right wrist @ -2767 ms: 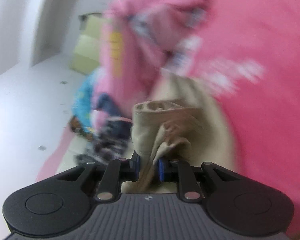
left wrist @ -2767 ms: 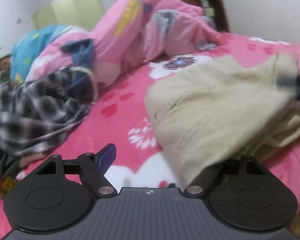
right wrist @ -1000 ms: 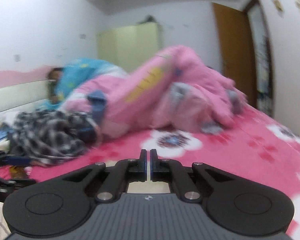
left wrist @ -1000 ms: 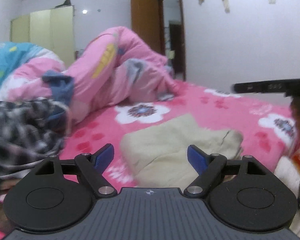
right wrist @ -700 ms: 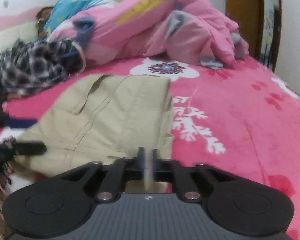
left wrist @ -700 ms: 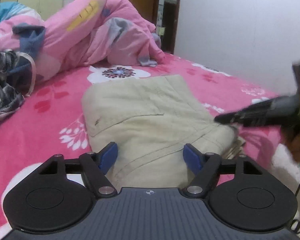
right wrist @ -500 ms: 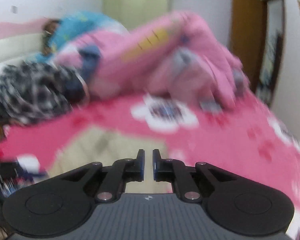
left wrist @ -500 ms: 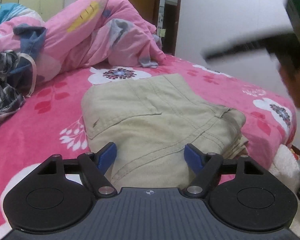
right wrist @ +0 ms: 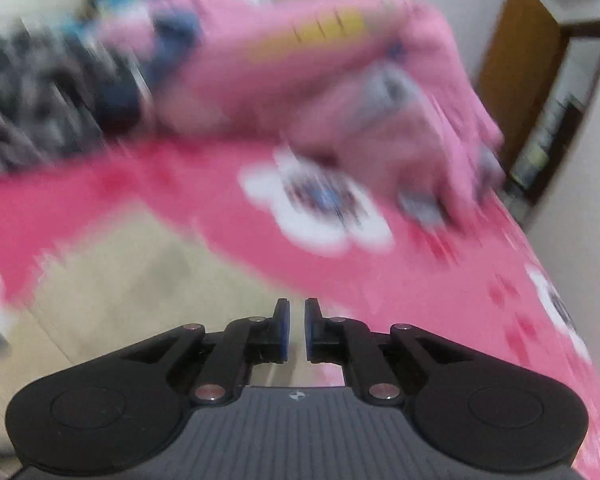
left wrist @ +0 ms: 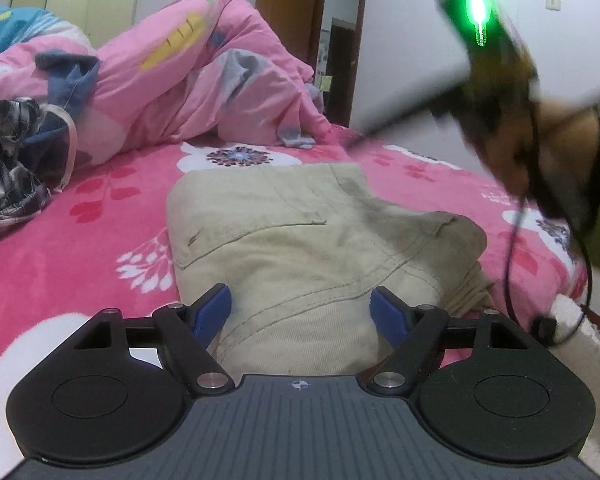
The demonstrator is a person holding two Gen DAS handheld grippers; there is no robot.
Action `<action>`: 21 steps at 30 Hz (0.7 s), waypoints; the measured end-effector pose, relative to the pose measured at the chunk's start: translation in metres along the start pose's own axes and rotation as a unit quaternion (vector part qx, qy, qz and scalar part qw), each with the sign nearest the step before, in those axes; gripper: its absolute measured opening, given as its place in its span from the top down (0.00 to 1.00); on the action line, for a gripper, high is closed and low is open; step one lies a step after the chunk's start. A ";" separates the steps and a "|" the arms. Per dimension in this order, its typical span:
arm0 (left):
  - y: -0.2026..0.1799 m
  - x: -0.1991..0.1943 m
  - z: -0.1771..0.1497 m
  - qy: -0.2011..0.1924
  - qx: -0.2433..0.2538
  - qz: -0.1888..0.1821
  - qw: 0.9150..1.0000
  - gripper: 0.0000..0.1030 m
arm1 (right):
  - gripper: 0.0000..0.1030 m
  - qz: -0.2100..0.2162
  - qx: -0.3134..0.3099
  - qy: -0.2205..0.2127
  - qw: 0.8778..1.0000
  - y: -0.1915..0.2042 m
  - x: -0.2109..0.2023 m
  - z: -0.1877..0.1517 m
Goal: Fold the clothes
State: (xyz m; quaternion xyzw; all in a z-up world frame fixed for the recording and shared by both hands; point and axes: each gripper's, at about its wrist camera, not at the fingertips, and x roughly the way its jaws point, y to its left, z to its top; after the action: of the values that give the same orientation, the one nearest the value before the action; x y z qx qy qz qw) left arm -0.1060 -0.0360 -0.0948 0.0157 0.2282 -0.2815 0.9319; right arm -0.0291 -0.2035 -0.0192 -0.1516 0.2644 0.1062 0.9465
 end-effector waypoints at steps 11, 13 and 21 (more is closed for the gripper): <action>0.003 -0.003 -0.007 -0.014 -0.002 -0.012 1.000 0.23 | 0.91 0.037 0.051 0.097 0.993 -0.009 0.067 -0.007; 0.004 -0.003 -0.008 -0.014 -0.001 -0.014 1.000 0.23 | 0.91 0.065 0.038 0.053 0.996 0.002 0.048 0.016; 0.001 -0.006 -0.009 -0.012 0.003 -0.008 1.000 0.21 | 0.99 0.149 -0.006 0.114 0.982 0.056 0.122 -0.016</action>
State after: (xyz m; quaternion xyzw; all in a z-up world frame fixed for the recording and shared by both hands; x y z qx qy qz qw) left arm -0.1134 -0.0311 -0.1004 0.0134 0.2165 -0.2897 0.9322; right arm 0.0493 -0.1420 -0.1104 -0.1270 0.3893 0.2298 0.8829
